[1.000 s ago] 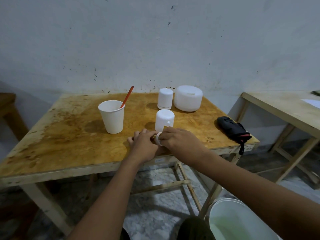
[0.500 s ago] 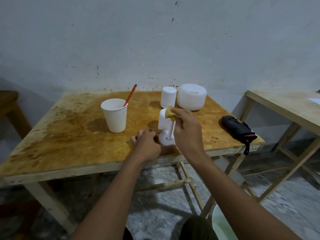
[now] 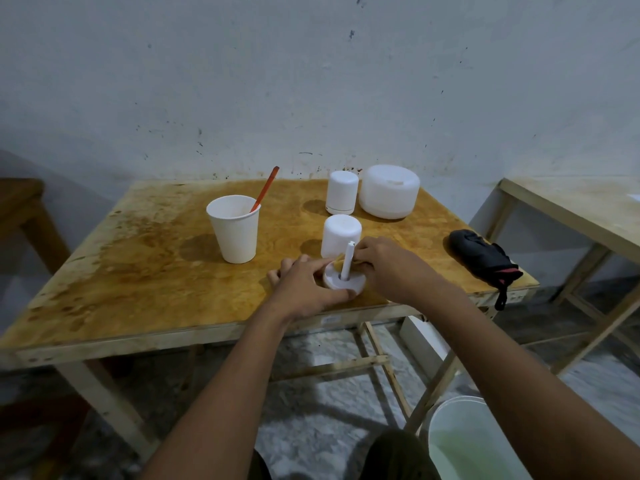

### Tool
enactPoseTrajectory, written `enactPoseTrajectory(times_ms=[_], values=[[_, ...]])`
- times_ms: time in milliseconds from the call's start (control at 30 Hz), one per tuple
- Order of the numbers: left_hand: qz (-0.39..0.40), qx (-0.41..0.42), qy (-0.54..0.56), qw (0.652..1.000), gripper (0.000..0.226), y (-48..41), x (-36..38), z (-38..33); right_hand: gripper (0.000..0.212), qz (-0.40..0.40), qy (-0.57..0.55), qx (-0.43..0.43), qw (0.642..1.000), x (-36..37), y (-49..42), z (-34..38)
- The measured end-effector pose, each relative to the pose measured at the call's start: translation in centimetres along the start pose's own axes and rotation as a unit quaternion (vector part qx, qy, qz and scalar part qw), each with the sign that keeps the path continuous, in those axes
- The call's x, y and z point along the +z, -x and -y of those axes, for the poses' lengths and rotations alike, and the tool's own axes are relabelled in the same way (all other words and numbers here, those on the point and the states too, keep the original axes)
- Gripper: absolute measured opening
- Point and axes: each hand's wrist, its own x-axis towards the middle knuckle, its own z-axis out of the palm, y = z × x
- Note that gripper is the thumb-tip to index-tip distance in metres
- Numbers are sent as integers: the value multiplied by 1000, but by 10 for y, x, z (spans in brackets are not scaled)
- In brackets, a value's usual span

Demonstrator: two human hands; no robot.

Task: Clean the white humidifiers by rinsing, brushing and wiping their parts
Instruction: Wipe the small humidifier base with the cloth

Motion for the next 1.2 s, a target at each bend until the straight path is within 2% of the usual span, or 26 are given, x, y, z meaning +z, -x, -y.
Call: enactPoseTrajectory(times_ms=[200, 367, 433, 533, 633, 800, 867, 1000, 1033, 1100, 1200], values=[[-48, 10, -1, 999, 71, -4, 9, 6, 33, -27, 27, 72, 997, 11, 17, 22], [-60, 3, -22, 998, 59, -5, 11, 6, 31, -111, -5, 127, 986, 15, 24, 39], [-52, 1, -19, 998, 60, -6, 11, 6, 35, -110, 12, 115, 987, 14, 23, 34], [-59, 3, -19, 998, 71, -4, 11, 6, 40, -61, 62, 80, 993, 13, 24, 23], [-74, -2, -31, 997, 77, 0, 11, 2, 45, -32, 58, 35, 997, 9, 27, 15], [-102, -6, -29, 994, 60, -2, 16, 3, 48, -33, 34, -5, 999, 8, 33, 12], [-71, -17, -16, 997, 62, -3, 12, 3, 46, -38, 27, -1, 999, 7, 33, 11], [82, -25, -11, 996, 103, -14, -13, 7, 43, -32, 15, 4, 999, 4, 31, 10], [101, -13, -21, 995, 105, -17, -17, 9, 43, -27, 11, 2, 1000, 3, 30, 10], [91, 17, -42, 995, 87, -17, -19, 9, 42, -20, -5, 0, 1000, 2, 28, 10], [18, 37, -46, 998, 69, -9, -10, 6, 39, -35, -19, 8, 999, 6, 27, 15]])
